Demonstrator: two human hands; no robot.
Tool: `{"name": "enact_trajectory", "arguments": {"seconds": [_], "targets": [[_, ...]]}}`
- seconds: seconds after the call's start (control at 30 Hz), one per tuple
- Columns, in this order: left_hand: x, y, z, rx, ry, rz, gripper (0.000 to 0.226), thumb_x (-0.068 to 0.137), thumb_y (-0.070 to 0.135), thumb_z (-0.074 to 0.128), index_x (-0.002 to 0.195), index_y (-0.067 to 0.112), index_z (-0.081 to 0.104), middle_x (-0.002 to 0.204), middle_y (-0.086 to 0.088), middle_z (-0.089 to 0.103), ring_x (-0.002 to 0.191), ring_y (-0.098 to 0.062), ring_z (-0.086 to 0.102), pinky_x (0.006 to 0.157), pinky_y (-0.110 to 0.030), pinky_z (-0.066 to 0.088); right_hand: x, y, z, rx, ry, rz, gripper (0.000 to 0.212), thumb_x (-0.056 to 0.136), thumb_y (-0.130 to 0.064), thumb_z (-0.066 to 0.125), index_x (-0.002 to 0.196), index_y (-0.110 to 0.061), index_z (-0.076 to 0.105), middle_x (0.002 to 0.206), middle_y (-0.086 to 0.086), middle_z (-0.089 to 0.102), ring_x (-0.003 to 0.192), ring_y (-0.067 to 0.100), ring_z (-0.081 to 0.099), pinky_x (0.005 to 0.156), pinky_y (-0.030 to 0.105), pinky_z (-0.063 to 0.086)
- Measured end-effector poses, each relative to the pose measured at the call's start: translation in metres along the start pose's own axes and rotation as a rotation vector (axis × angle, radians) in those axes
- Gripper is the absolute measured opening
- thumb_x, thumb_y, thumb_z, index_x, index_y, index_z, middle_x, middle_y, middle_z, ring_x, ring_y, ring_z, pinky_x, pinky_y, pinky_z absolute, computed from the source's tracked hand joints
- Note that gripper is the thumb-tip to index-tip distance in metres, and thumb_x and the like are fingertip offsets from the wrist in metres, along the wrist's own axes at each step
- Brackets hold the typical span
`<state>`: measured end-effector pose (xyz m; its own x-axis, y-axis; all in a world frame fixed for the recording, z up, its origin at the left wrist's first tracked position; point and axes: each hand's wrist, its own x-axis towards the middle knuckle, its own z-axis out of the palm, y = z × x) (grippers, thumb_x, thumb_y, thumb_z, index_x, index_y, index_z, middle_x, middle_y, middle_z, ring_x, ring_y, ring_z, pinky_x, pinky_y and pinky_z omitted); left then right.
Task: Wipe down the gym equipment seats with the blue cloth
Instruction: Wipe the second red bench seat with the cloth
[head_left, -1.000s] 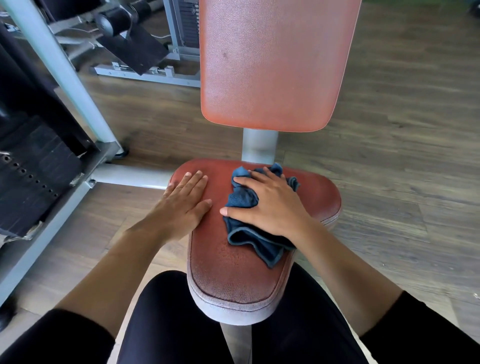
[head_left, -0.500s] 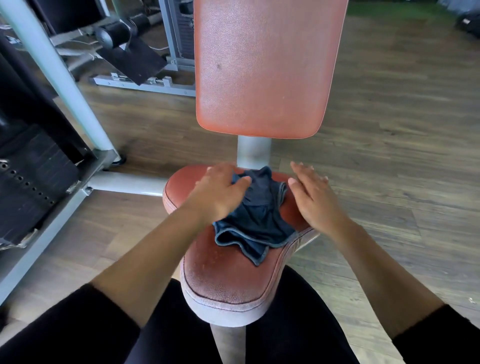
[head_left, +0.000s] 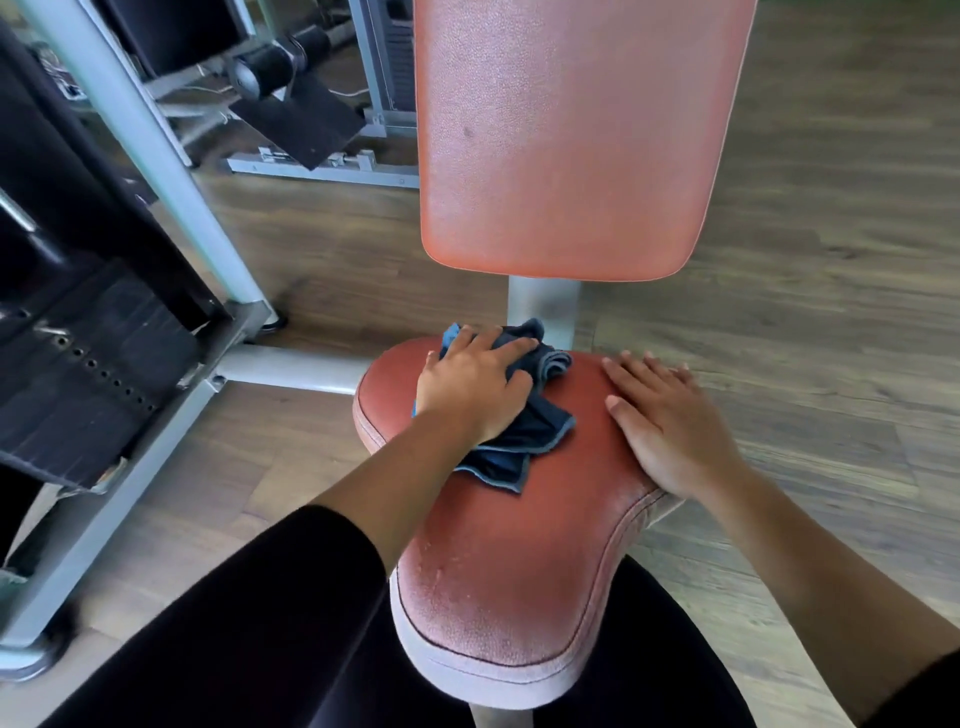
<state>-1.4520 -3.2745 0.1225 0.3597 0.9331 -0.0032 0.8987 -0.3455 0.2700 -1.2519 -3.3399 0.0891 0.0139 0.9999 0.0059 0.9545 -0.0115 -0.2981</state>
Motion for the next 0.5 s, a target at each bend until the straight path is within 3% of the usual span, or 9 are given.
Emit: {"name": "enact_trajectory", "arguments": {"seconds": [0.13, 0.27, 0.37, 0.5], "targets": [[0.005, -0.009, 0.0, -0.072, 0.033, -0.031, 0.044, 0.093, 0.032, 0.04, 0.136, 0.042, 0.046, 0.14, 0.012, 0.043, 0.132, -0.014, 0.032, 0.107, -0.039, 0.033, 0.003, 0.0, 0.001, -0.058, -0.037, -0.002, 0.08, 0.08, -0.057, -0.001, 0.152, -0.028, 0.017, 0.16, -0.003, 0.014, 0.148, 0.015, 0.008, 0.119, 0.037, 0.0], [-0.042, -0.005, -0.004, -0.134, 0.066, 0.076, 0.052, 0.085, 0.039, 0.031, 0.131, 0.038, 0.053, 0.135, 0.011, 0.048, 0.128, -0.014, 0.039, 0.105, -0.033, 0.036, 0.003, -0.001, 0.0, -0.074, -0.062, 0.016, 0.071, 0.085, -0.05, 0.007, 0.153, -0.029, 0.014, 0.16, -0.004, 0.012, 0.148, 0.015, 0.006, 0.119, 0.036, -0.001], [-0.073, -0.015, -0.003, -0.207, 0.121, 0.121, 0.05, 0.086, 0.044, 0.031, 0.13, 0.038, 0.055, 0.136, 0.013, 0.049, 0.133, -0.015, 0.038, 0.109, -0.038, 0.035, 0.003, -0.001, 0.0, -0.101, -0.065, 0.02, 0.072, 0.085, -0.051, 0.006, 0.153, -0.03, 0.012, 0.161, -0.004, 0.011, 0.148, 0.015, 0.006, 0.12, 0.037, -0.001], [-0.041, -0.023, -0.005, -0.125, 0.061, -0.013, 0.042, 0.096, 0.035, 0.041, 0.137, 0.041, 0.045, 0.148, 0.009, 0.038, 0.141, -0.019, 0.026, 0.115, -0.041, 0.023, 0.004, -0.003, 0.001, -0.088, -0.057, 0.019, 0.074, 0.083, -0.053, 0.004, 0.153, -0.03, 0.013, 0.16, -0.004, 0.011, 0.148, 0.014, 0.005, 0.12, 0.036, -0.001]]}}
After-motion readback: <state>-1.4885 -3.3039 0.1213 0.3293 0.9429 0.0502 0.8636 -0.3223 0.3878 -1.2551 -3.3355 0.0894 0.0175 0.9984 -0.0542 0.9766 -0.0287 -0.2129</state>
